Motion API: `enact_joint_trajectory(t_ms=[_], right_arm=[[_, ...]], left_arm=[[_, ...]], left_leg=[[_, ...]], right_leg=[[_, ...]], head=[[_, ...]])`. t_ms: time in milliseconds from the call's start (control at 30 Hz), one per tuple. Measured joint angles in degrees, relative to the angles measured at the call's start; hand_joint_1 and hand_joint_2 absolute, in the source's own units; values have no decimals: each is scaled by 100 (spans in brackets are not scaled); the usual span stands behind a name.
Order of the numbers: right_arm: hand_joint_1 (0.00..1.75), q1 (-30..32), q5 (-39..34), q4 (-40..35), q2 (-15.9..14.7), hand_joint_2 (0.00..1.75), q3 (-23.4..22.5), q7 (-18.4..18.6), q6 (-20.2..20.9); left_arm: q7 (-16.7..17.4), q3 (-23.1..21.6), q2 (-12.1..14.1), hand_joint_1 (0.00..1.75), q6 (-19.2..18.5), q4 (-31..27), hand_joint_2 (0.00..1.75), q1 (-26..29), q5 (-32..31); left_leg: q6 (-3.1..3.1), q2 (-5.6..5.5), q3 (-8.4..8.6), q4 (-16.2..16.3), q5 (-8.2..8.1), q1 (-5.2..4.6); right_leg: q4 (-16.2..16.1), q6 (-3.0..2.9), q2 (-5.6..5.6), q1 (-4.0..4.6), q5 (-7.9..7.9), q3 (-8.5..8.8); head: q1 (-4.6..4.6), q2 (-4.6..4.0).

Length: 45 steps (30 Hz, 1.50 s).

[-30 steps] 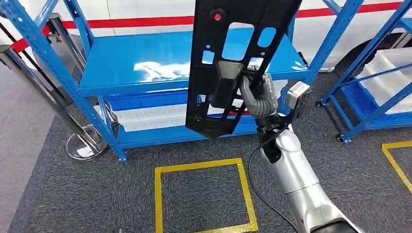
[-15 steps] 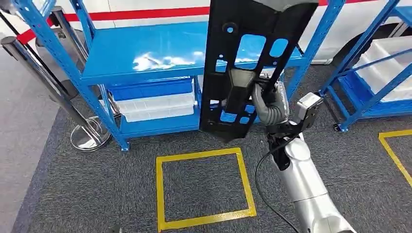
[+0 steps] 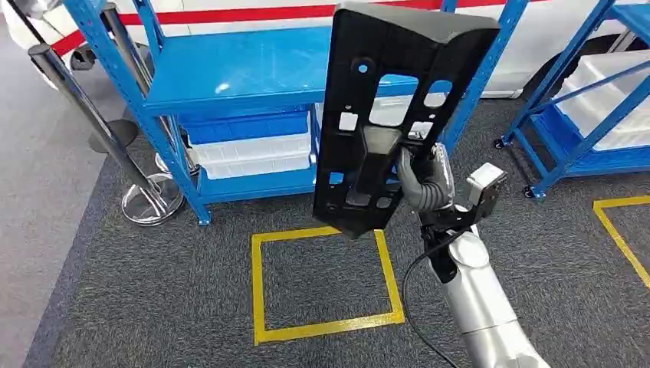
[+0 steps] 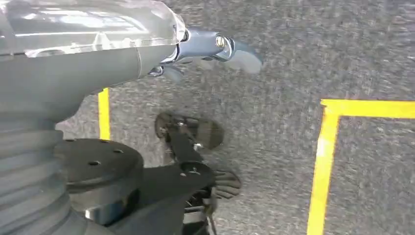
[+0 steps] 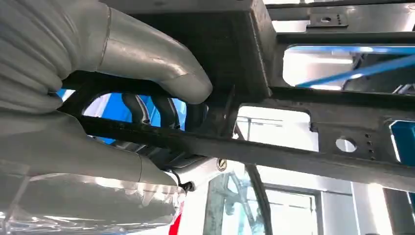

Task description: Take the parts from the cabinet and place them on the table.

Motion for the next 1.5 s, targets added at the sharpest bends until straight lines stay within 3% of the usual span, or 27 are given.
enact_joint_trajectory(t_ms=[67, 133, 200, 233, 300, 333, 367, 400, 500, 533, 567, 667, 700, 733, 800, 833, 867, 900, 1000, 1033, 1100, 1167, 1233, 1333, 1367, 1400, 1500], right_arm=[[175, 32, 0, -76, -4, 175, -2, 20, 4], [175, 31, -2, -96, -15, 175, -2, 44, 20], [175, 32, -4, -96, -15, 175, -2, 57, 22], [175, 30, -4, -96, -15, 175, 0, 59, 28], [175, -3, 0, -89, -13, 175, 2, 26, 50], [175, -52, 32, -76, -11, 175, 7, -7, 28], [175, -127, 112, -72, -11, 175, 11, -59, -68], [175, -209, 226, -65, 0, 175, 18, -123, -186], [175, -312, 354, -17, 22, 175, 24, -210, -477], [175, -313, 361, 5, 37, 175, 24, -210, -531], [175, -316, 374, 26, 37, 175, 24, -208, -559], [175, -295, 348, 88, 42, 175, 22, -225, -601], [175, -278, 341, 109, 42, 175, 22, -227, -608], [175, -257, 337, 120, 42, 175, 18, -230, -616], [175, -236, 328, 142, 42, 175, 7, -240, -619], [175, -236, 328, 147, 42, 175, 2, -247, -619], [175, -239, 326, 147, 44, 175, -4, -254, -619], [175, -264, 323, 153, 46, 175, -9, -258, -616], [175, -258, 313, 162, 66, 175, -30, -269, -608], [175, -258, 313, 162, 66, 175, -50, -269, -605], [175, -289, 306, 166, 66, 175, -70, -273, -608], [175, -274, 306, 179, 70, 175, -70, -273, -608], [175, -242, 306, 206, 81, 175, -70, -273, -603], [175, -242, 306, 204, 83, 175, -70, -273, -599], [175, -255, 304, 206, 85, 175, -70, -275, -599], [175, -261, 306, 201, 98, 175, -68, -275, -597], [175, -255, 293, 203, 112, 175, -70, -273, -599]], left_arm=[[-9, 0, -2, 0, -9, 0, 175, 12, 0], [6, 0, 0, 0, -9, 0, 175, 14, -2], [28, 0, -2, 0, 4, 0, 175, 16, 0], [46, 0, -2, 0, 31, 0, 175, 20, 4], [61, 0, -2, 0, 94, 0, 175, 25, 20], [63, 0, -2, 0, 118, 0, 175, 25, 31], [85, 2, -2, 0, 136, 0, 175, 29, 59], [118, 9, -7, 0, 133, 0, 175, 39, 77], [166, 59, -7, 0, 85, 0, 175, 94, 136], [166, 85, -7, 0, 68, 0, 175, 109, 151], [166, 98, -4, 0, 68, 0, 175, 124, 173], [197, 131, -6, 0, 77, 2, 175, 146, 221], [218, 136, -4, 0, 77, 0, 175, 146, 227], [223, 140, -4, 0, 77, 2, 175, 149, 230], [249, 146, -2, 0, 77, 2, 175, 157, 234], [260, 157, 0, 0, 79, 2, 175, 156, 236], [275, 173, 26, 0, 83, 4, 175, 153, 245], [295, 188, 37, 0, 92, 9, 175, 180, 265], [328, 245, 37, 0, 101, 9, 175, 167, 313], [334, 249, 35, 0, 101, 11, 175, 169, 324], [337, 256, 37, 0, 105, 11, 175, 178, 326], [341, 264, 37, 0, 105, 11, 175, 199, 328], [354, 271, 37, 0, 105, 11, 175, 201, 328], [356, 271, 33, 0, 92, 11, 175, 199, 328], [356, 271, 35, 0, 85, 11, 175, 199, 328], [361, 273, 33, 0, 81, 11, 175, 201, 328], [385, 273, 31, 0, 79, 11, 175, 202, 328]], left_leg=[[84, 15, -195, -6, 161, -1], [74, 25, -396, 4, 316, -2], [67, 31, -491, 9, 386, 0], [50, 34, -613, 18, 476, 1], [2, 31, -824, 36, 630, 10], [-28, 28, -887, 43, 670, 12], [-61, 46, -923, 58, 720, -26], [-98, 59, -935, 60, 778, -23], [-227, 134, -910, -82, 993, 16], [-258, 118, -947, -66, 945, 36], [-264, 79, -1016, 68, 679, 40], [-284, 40, -1392, 1411, -258, 36], [-286, 40, -1452, 1742, -278, 36], [-277, 38, -1402, 1812, -176, 35], [-223, -11, -864, 1153, 140, 30], [-167, -145, -475, 568, 236, 16], [-73, -424, -226, 135, 89, 32], [-109, -456, -150, 28, 95, 40], [-76, -289, -140, -39, 122, -6], [-48, -194, -123, -137, 192, 80], [12, -66, -135, -172, 238, 65], [5, 77, -169, -161, 243, 62], [-7, 216, -197, -141, 250, 70], [-68, 387, -210, -72, 218, 105], [-121, 445, -214, -41, 196, 89], [-169, 480, -227, 2, 186, 49], [-266, 637, -213, -46, 228, 46]], right_leg=[[564, 76, 5, -35, -768, -141], [1373, 132, 5, -67, -1227, -274], [1644, 151, 5, -92, -1185, -281], [1734, 177, 5, -126, -932, -184], [1220, 199, 5, -170, -472, 331], [766, 189, -1, -179, -511, 691], [118, 165, -134, -143, -836, 1193], [-312, 71, -151, -109, -1028, 1365], [-281, -92, -74, -72, -846, 1228], [-313, -155, -66, -109, -754, 1196], [-313, -208, -43, -92, -692, 1137], [-297, -281, 70, -55, -503, 903], [-285, -280, 118, -40, -455, 832], [-267, -277, 164, -29, -414, 767], [-229, -254, 292, -10, -359, 661], [-196, -240, 348, -6, -346, 627], [-160, -226, 383, -32, -339, 580], [-136, -190, 423, -13, -317, 540], [-173, -58, 603, -66, -232, 494], [-153, -40, 549, -48, -248, 475], [288, 14, 149, -50, -594, 250], [1170, 88, 79, -103, -1001, -142], [1529, 151, 52, -166, -1026, -281], [318, 219, -143, -227, -385, 404], [-115, 222, -480, -189, -419, 615], [-132, 117, -430, -149, -369, 583], [-79, -6, -233, -105, -346, 486]], head=[[2, 0], [2, 0], [2, 0], [0, 0], [0, 0], [0, 0], [0, 2], [-6, 2], [-13, 0], [-15, 0], [-15, 0], [-15, 0], [-17, 0], [-15, 0], [-17, 0], [-17, 0], [-15, 0], [-15, 0], [-22, 0], [-22, 0], [-20, 0], [-17, 0], [-20, 0], [-20, 0], [-20, 0], [-22, 0], [-22, 2]])
